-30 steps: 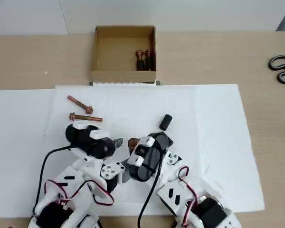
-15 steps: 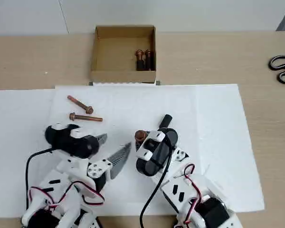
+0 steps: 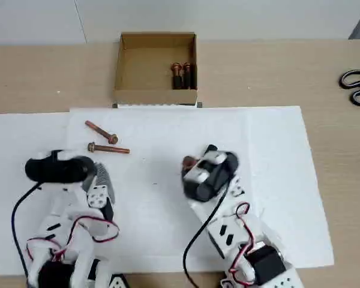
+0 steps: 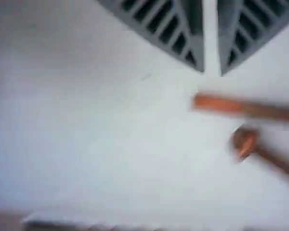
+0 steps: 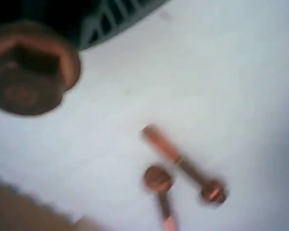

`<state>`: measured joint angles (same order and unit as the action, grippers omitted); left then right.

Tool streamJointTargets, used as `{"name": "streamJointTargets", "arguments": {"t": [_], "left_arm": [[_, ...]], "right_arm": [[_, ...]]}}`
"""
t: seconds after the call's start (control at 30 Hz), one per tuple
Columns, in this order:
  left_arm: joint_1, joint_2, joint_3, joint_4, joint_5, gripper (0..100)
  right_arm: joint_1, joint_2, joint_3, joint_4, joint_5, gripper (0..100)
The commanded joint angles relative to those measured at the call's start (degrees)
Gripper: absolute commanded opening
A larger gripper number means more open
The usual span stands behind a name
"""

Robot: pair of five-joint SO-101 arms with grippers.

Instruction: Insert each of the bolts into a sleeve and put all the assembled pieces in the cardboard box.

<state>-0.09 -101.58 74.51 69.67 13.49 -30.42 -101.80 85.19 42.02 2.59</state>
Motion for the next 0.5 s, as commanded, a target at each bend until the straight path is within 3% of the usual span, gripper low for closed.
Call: {"name": "streamJointTargets", "arguments": {"t": [0.0,0.23,0.47], "left_arm": [[-4.6,0.2,9.1,-6.3,0.1,0],[-5.5,0.2,20.6,-18.5,0.2,0],[-5.5,0.2,21.1,-20.4,0.2,1]], "right_arm": [[2.8,0.7,-0.1,-4.6,-3.4,0.2],[2.9,14.2,-7.6,-4.9,-4.2,0.2],[8.3,38.0,-26.3,-6.1,-11.5,0.2]]}}
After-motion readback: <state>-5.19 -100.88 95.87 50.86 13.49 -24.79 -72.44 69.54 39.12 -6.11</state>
